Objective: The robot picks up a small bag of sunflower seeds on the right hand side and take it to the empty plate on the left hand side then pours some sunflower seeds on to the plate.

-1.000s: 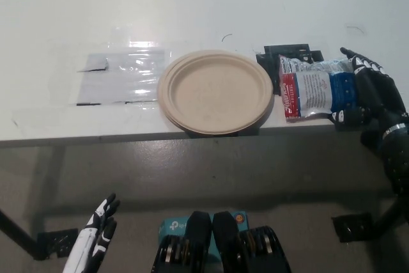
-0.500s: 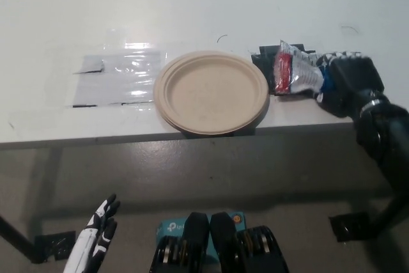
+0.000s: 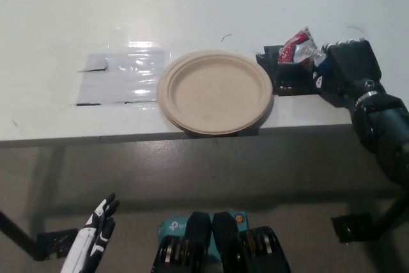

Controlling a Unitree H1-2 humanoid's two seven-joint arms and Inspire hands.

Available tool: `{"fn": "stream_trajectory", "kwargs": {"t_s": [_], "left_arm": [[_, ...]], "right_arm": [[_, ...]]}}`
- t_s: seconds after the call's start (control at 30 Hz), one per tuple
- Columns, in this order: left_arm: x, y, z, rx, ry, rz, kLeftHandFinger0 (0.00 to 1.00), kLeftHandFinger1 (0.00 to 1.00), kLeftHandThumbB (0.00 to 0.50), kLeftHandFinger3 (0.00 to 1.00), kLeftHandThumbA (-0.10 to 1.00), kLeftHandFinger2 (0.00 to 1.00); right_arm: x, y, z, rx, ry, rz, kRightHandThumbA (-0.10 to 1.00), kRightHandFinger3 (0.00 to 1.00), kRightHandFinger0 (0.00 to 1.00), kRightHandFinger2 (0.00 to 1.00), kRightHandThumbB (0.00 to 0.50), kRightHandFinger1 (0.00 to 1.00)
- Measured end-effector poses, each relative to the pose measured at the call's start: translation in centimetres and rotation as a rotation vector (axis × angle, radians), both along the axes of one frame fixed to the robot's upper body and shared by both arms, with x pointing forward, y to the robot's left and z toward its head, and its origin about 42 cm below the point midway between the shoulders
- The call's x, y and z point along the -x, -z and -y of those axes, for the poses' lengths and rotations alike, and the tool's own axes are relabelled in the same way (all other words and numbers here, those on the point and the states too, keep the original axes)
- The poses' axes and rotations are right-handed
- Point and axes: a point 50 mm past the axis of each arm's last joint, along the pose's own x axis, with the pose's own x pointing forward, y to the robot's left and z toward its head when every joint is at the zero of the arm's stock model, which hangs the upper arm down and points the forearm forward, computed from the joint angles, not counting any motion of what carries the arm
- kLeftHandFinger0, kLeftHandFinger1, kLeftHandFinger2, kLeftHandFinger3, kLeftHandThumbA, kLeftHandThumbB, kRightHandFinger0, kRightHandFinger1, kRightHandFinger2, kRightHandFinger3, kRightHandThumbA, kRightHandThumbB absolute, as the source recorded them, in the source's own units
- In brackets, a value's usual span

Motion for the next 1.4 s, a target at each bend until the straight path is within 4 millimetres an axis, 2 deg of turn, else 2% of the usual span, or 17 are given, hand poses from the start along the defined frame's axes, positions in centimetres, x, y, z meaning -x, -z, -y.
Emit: {"fn": "stream_trajectory", "kwargs": {"t_s": [0.07,0.13,0.2,0.3,0.33,0.37,0.43,0.53,0.6,0.63,0.8,0.9,0.93,1.17,1.3,1.37,1.4], "left_arm": [[0.0,0.0,-0.1,-0.002,0.000,-0.001,1.00,1.00,0.137,1.00,1.00,1.00],[0.0,0.0,-0.1,-0.002,0.000,-0.001,1.00,1.00,0.132,1.00,1.00,1.00],[0.0,0.0,-0.1,-0.002,0.000,-0.001,1.00,1.00,0.107,1.00,1.00,1.00],[0.0,0.0,-0.1,-0.003,0.002,0.001,1.00,1.00,0.104,1.00,1.00,1.00],[0.0,0.0,-0.1,-0.004,0.002,0.001,1.00,1.00,0.092,1.00,1.00,1.00],[-0.1,-0.1,0.0,-0.004,0.003,0.002,1.00,1.00,0.094,1.00,1.00,1.00],[-0.1,-0.1,-0.1,-0.007,0.004,0.002,1.00,1.00,0.090,1.00,1.00,1.00],[-0.1,0.0,0.0,-0.008,0.005,0.002,1.00,1.00,0.085,1.00,1.00,1.00],[-0.1,-0.1,0.0,-0.008,0.006,0.002,1.00,1.00,0.076,1.00,1.00,1.00],[-0.1,-0.1,-0.1,-0.009,0.006,0.002,1.00,1.00,0.082,1.00,1.00,1.00],[-0.1,-0.1,-0.2,-0.022,0.011,0.004,1.00,1.00,0.082,1.00,1.00,1.00],[-0.1,-0.2,-0.3,-0.032,0.014,0.005,1.00,1.00,0.086,1.00,1.00,1.00],[-0.1,-0.2,-0.3,-0.033,0.015,0.005,1.00,1.00,0.090,1.00,1.00,1.00],[-0.3,-0.3,-0.4,-0.042,0.024,0.007,1.00,1.00,0.105,1.00,1.00,0.98],[-0.3,-0.3,-0.3,-0.042,0.032,0.006,1.00,1.00,0.104,1.00,1.00,0.96],[-0.4,-0.3,-0.3,-0.043,0.033,0.006,1.00,1.00,0.119,1.00,1.00,0.95],[-0.4,-0.4,-0.3,-0.044,0.034,0.007,1.00,1.00,0.120,1.00,1.00,0.95]], "right_arm": [[0.2,0.3,0.0,-0.046,-0.002,0.015,-0.10,0.54,0.00,0.69,0.081,0.25],[0.5,0.6,0.0,-0.104,-0.007,0.032,-0.10,0.63,0.00,0.75,0.120,0.30],[0.7,0.7,-0.4,-0.148,-0.018,0.047,-0.10,0.65,0.00,0.73,0.123,0.28],[1.0,1.1,-1.8,-0.200,-0.056,0.074,-0.10,0.41,0.00,0.47,0.105,0.10],[1.0,1.2,-2.1,-0.209,-0.066,0.079,-0.10,0.39,0.00,0.46,0.097,0.05],[1.2,1.4,-2.7,-0.228,-0.086,0.089,-0.10,0.41,0.00,0.48,0.093,0.04],[1.4,1.6,-3.8,-0.251,-0.120,0.108,-0.10,0.60,0.00,0.73,0.141,0.16],[1.7,1.6,-5.3,-0.275,-0.174,0.137,-0.10,0.77,0.00,0.84,0.159,0.35],[1.9,1.6,-6.6,-0.288,-0.219,0.155,-0.10,0.77,0.00,0.84,0.159,0.39],[2.1,1.7,-7.2,-0.291,-0.238,0.160,-0.10,0.72,0.00,0.82,0.151,0.39],[2.5,1.7,-9.0,-0.285,-0.311,0.183,-0.10,0.68,0.00,0.79,0.146,0.34],[2.7,1.7,-9.2,-0.273,-0.332,0.199,-0.10,0.69,0.00,0.81,0.160,0.35],[2.7,1.7,-9.2,-0.271,-0.334,0.202,-0.10,0.69,0.00,0.79,0.132,0.34],[2.9,1.8,-9.1,-0.221,-0.378,0.230,-0.10,0.65,0.00,0.78,0.181,0.29],[3.0,1.9,-8.6,-0.156,-0.418,0.247,-0.10,0.71,0.00,0.80,0.195,0.27],[3.0,1.7,-8.3,-0.125,-0.437,0.252,-0.10,0.67,0.00,0.77,0.212,0.14],[2.9,1.5,-8.2,-0.108,-0.447,0.257,-0.10,0.67,0.00,0.77,0.211,0.12]]}}
